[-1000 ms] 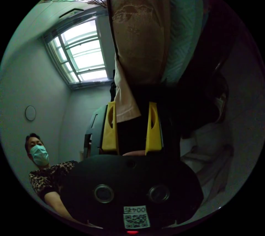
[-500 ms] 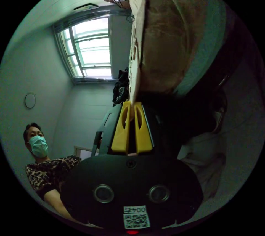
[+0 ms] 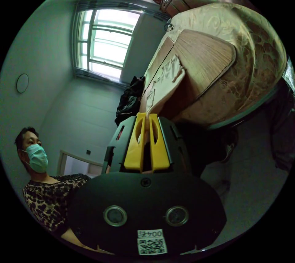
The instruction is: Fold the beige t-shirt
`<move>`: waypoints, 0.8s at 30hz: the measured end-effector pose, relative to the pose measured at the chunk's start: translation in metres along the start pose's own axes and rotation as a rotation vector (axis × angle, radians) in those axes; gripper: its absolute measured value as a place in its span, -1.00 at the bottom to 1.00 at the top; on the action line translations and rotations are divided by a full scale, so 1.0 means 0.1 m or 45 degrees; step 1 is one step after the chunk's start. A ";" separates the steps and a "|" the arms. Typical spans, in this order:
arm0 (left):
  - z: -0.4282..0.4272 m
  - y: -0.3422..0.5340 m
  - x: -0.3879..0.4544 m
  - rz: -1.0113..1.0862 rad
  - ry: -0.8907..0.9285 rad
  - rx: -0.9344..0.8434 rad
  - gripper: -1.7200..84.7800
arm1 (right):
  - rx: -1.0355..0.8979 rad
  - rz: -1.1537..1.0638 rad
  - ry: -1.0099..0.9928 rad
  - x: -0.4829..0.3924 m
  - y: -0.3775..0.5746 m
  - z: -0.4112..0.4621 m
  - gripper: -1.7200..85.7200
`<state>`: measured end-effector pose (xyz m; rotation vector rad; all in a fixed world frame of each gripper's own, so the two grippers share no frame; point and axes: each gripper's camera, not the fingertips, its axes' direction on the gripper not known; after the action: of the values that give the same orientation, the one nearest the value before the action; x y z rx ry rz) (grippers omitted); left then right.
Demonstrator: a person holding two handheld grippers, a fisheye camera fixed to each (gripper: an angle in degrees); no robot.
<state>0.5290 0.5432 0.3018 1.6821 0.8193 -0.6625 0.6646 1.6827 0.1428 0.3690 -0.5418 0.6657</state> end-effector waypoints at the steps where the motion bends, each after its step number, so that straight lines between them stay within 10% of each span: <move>1: -0.03 0.05 -0.02 0.007 0.010 0.002 -0.89 | -0.001 -0.007 0.009 -0.07 0.02 -0.01 -0.90; 24: -0.16 0.68 -0.39 0.044 0.161 -0.022 -0.89 | 0.078 0.054 -0.028 -0.96 0.02 -0.17 -0.90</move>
<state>0.5594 0.5407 0.3758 1.7318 0.8803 -0.5281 0.6063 1.6464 0.0740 0.4233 -0.5524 0.7209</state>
